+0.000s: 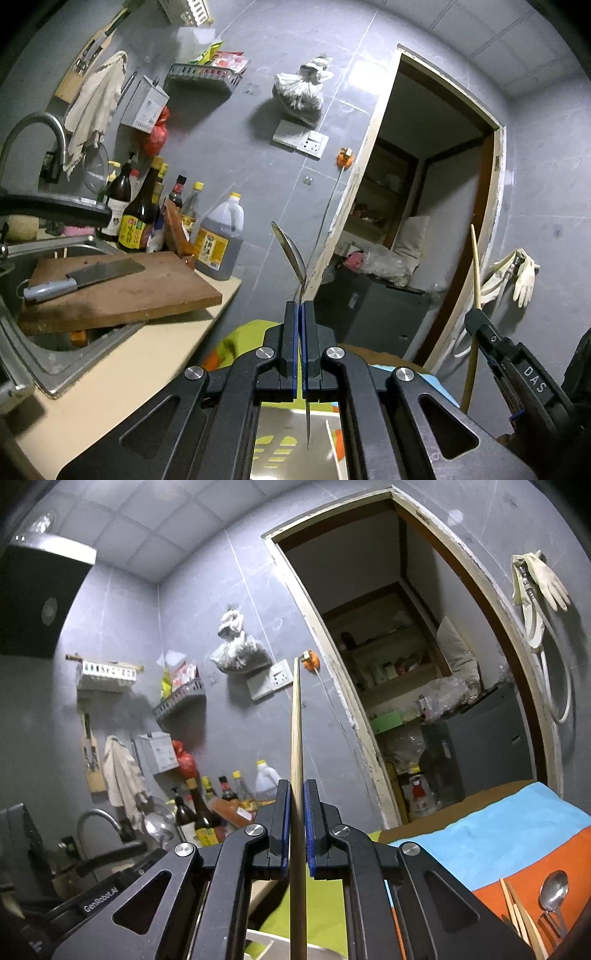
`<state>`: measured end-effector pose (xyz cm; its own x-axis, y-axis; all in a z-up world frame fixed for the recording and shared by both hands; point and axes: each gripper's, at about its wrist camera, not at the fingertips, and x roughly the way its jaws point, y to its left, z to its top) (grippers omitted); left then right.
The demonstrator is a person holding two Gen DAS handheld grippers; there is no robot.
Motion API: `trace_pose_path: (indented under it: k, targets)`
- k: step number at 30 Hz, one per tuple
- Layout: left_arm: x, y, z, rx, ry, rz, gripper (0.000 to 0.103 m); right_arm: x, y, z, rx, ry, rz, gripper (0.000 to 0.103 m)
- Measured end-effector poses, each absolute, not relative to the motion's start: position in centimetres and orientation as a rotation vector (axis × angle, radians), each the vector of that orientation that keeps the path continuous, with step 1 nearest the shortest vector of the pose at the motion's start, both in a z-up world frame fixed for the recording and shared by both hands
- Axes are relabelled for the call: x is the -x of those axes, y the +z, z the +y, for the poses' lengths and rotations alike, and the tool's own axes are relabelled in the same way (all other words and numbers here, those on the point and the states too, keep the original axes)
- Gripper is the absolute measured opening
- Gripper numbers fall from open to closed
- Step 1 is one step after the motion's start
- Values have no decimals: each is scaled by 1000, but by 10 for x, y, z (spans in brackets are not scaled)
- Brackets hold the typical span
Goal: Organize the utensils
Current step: 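Drop the spoon into the white caddy with the left tool while the right tool drops the chopstick in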
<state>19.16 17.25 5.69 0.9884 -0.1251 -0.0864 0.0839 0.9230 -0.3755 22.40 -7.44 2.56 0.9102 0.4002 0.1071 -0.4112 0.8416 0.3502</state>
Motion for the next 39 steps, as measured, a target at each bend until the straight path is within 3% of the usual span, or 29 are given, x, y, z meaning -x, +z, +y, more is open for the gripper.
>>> trace_pose_path:
  k: [35, 37, 39]
  targets:
    - [-159, 35, 139, 210, -103, 353, 0, -203, -4, -73, -130, 527, 182, 7]
    - [-155, 35, 139, 211, -103, 357, 0, -201, -4, -74, -119, 526, 193, 9]
    - [-152, 35, 139, 209, -103, 361, 1, -199, -4, -76, -116, 525, 196, 18]
